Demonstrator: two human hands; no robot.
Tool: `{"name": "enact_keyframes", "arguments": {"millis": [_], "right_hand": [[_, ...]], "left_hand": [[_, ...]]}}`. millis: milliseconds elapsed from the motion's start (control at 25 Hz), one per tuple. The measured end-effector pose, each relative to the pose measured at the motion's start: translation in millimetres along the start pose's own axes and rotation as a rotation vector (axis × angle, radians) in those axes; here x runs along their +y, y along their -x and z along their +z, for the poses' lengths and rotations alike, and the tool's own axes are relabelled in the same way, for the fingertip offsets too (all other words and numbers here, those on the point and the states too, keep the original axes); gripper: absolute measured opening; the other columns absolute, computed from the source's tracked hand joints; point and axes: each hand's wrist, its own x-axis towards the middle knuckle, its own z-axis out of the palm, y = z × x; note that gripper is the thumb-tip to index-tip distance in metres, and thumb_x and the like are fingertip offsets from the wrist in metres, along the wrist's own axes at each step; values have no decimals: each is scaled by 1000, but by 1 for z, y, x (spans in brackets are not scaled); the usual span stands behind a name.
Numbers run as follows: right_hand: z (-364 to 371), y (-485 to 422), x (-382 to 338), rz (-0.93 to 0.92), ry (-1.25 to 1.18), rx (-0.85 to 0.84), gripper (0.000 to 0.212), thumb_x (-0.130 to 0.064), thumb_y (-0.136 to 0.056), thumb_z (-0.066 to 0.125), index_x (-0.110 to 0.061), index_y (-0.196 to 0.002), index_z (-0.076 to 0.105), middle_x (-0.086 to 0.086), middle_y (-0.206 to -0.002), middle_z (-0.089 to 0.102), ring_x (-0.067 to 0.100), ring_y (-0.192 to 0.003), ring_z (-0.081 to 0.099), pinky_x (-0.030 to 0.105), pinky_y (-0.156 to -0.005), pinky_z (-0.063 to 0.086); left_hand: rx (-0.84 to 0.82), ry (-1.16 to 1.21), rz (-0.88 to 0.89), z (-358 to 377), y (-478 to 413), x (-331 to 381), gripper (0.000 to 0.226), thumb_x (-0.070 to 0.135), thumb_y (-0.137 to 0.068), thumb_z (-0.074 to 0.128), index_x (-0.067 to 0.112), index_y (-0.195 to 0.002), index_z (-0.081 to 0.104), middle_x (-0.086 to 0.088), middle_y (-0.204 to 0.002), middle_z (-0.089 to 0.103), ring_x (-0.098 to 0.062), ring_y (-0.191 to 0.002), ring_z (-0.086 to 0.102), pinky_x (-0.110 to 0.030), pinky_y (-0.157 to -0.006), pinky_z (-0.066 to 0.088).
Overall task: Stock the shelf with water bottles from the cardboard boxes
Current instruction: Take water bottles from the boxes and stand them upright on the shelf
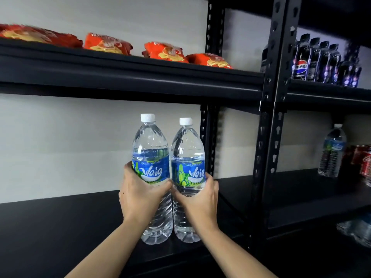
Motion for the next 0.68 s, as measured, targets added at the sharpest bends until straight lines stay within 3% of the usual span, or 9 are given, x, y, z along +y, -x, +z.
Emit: {"name": "enact_keyframes", "arguments": {"millis": [120,160,280,360,480,560,680], "right_hand": [[11,-20,9,3,21,-24,81,-54,-54,91,-34,-111,38,-5,-116,45,9,-108,47,20,-90,41],[17,-28,12,-16,19,-18,81,-49,-53,93,-33,-113,40,-4,-115,47,9,-107,47,19,-90,39],[37,-60,20,-43,-14,6,82,-32,-57,94,-18,-123,48,-3,-110,44,7,-99,39,4,-74,27],[50,-87,24,14,-43,19,79,-27,-61,92,-12,-125,48,0,-113,41,7,-95,36,1,-67,28],[69,-114,36,27,-5,65,75,-28,-62,91,-7,-120,47,3,-112,41,12,-93,43,7,-63,30],[75,-122,47,2,21,89,72,-26,-62,92,-5,-116,48,4,-109,41,14,-88,44,1,-58,31],[83,-129,62,30,-8,70,67,-20,-63,90,-10,-113,47,2,-108,37,2,-76,39,-6,-55,29]], "left_hand": [[13,2,8,9,-14,-6,72,38,-52,90,22,-107,45,11,-90,59,-18,-86,61,-32,-74,47],[21,6,10,11,-18,-8,71,36,-53,90,22,-106,45,9,-90,59,-19,-86,60,-32,-74,47],[35,29,27,11,-28,-14,73,35,-53,92,25,-104,41,3,-91,63,-22,-87,62,-34,-75,49],[31,33,59,9,-36,-20,74,36,-52,93,25,-104,41,1,-94,65,-22,-90,63,-33,-78,50],[37,47,93,7,-48,-26,76,36,-51,94,27,-106,41,2,-100,66,-20,-96,63,-34,-86,50],[53,60,104,8,-51,-27,76,35,-53,94,27,-107,40,3,-104,64,-20,-98,61,-35,-88,48],[55,66,102,12,-51,-33,75,34,-54,93,25,-106,40,6,-101,62,-17,-93,56,-29,-82,42]]}}
